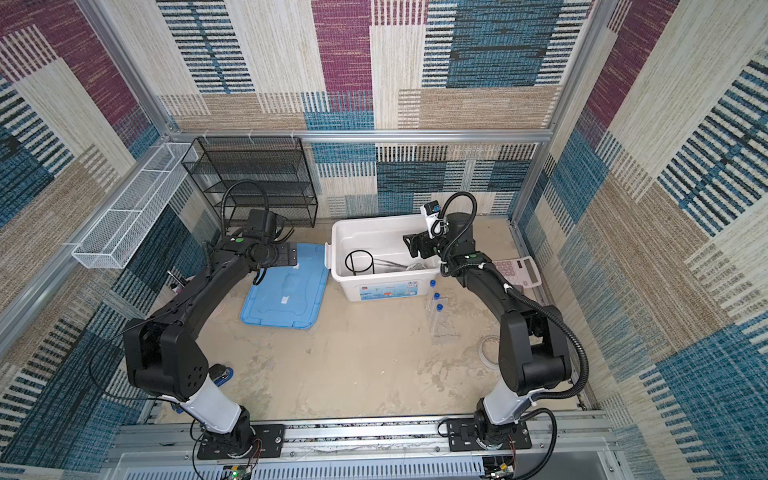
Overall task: Organize the chemistry lab equipment
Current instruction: 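Raise the left gripper and move it to the light-blue lid's edge, then lower the left gripper and close it on the blue lid's rim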
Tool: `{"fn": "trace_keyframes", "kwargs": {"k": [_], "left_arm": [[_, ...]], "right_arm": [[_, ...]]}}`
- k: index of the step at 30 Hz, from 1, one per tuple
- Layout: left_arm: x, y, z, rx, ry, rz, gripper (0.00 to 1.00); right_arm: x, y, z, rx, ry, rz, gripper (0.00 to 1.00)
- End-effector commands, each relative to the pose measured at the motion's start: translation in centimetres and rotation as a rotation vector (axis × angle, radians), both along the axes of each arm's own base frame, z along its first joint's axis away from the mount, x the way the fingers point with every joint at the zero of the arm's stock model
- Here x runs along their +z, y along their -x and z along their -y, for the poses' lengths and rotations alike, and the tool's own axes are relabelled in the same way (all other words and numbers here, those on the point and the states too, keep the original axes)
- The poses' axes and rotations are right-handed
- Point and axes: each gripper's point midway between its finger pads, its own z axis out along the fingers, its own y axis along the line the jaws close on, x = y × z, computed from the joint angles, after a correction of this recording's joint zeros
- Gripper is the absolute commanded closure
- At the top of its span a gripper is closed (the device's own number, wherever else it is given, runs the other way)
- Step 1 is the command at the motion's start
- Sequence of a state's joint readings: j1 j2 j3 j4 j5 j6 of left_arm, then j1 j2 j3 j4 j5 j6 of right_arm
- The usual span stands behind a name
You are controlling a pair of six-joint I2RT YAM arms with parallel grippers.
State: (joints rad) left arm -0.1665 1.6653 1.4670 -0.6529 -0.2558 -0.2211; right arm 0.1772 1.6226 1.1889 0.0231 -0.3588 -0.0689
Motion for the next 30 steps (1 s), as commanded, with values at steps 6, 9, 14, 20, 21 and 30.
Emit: {"fn": "trace_keyframes", "kwargs": {"k": [6,9,14,20,21,30], "left_arm": [[-3.7,-0.8,-4.7,0.167,0.115,-0.045,0.03],[-5.2,-0.7,-6.2,0.203,0.116,-0.082,0.03],[-7.8,-0.6,-7.8,0.226,0.137,-0.158,0.16],[-10.3,0.2,-9.0,0.25,0.13,-0.227,0.28],[-10.6,0.2,-9.2,0.255,0.14,-0.227,0.3],[-13.4,1.1,-10.6,0.29,0.158,-0.289,0.41]], "right_arm": [[1.3,0.2,1.1,-0.045,-0.009,0.043,0.06],[1.1,0.2,1.4,-0.051,-0.01,0.04,0.06],[1.0,0.2,1.6,-0.057,-0.018,0.037,0.06],[0.8,0.1,1.8,-0.063,-0.02,0.034,0.06],[0.8,0.1,1.8,-0.064,-0.02,0.033,0.06],[0.8,0.0,2.1,-0.072,-0.023,0.032,0.06]]}}
